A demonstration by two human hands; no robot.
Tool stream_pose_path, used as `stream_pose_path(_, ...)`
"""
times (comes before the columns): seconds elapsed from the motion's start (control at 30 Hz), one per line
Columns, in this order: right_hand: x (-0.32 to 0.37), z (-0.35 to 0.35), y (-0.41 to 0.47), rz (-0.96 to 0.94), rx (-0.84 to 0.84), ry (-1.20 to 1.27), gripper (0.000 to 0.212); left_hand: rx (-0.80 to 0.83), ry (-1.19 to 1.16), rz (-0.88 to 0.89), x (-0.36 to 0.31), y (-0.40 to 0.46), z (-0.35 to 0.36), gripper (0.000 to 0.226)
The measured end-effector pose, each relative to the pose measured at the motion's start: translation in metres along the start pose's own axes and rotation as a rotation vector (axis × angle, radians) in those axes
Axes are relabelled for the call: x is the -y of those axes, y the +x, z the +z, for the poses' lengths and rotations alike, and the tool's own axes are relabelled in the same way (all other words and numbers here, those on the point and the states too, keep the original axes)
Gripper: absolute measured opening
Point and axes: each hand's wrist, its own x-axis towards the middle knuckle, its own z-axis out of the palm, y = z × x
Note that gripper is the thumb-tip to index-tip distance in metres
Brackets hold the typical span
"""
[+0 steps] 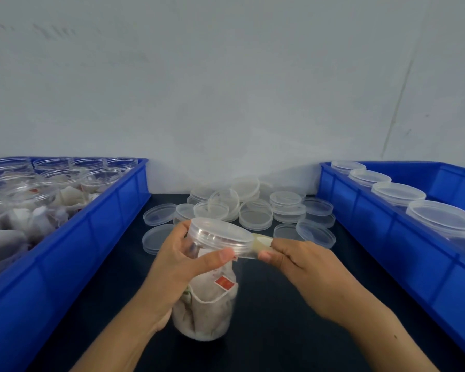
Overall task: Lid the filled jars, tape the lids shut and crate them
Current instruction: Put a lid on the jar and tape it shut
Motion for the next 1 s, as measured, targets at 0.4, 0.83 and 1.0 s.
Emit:
stream_pose_path(0.4,-0.001,0.006,0.001,-0.001,-0.048,-0.053,0.074,0.078,-0.082,-0.078,-0.001,-0.005,0.004,0.117)
stream_pose_path(0.83,0.009,0.021,0.001,0.118,-0.135,0.031,0.068,-0.037,-0.103,0.080,0.011,-0.005,0.011,0.041)
stream_pose_path(1.0,0.016,0.029,0.001,0.116,-0.172,0.007,0.057,-0.300,0.223,0.193,0.011,-0.013,0.029,0.049)
